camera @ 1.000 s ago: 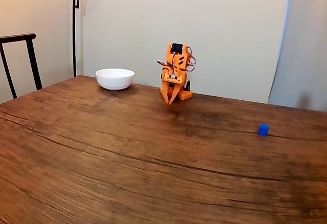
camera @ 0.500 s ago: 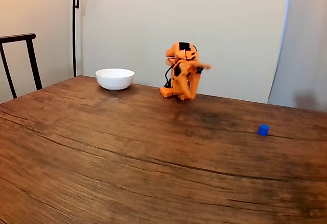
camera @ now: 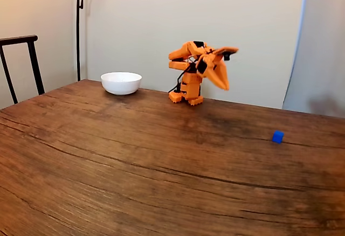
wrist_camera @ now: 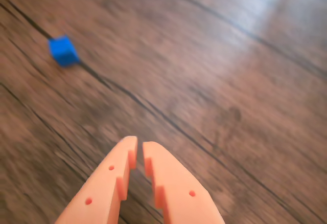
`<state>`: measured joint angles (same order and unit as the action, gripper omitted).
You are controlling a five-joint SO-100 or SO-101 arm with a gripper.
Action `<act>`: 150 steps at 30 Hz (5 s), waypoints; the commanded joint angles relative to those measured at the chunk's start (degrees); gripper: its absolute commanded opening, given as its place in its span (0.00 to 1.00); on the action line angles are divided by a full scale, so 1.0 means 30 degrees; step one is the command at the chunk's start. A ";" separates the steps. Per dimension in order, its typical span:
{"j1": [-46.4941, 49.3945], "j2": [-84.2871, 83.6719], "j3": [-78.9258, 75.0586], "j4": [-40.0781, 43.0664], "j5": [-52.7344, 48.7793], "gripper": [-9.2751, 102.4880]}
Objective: Grasp the cube and drop it in the bowl
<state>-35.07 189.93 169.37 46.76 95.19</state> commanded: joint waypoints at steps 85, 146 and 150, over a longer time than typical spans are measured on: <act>-0.6416 -3.3135 -1.4678 -1.5791 -0.0674 0.42; -0.6973 -3.9785 -1.3682 -2.2852 -0.2607 0.37; -0.6973 -3.9785 -1.3799 -2.2852 -0.2607 0.36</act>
<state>-55.99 70.66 128.14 -22.50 87.89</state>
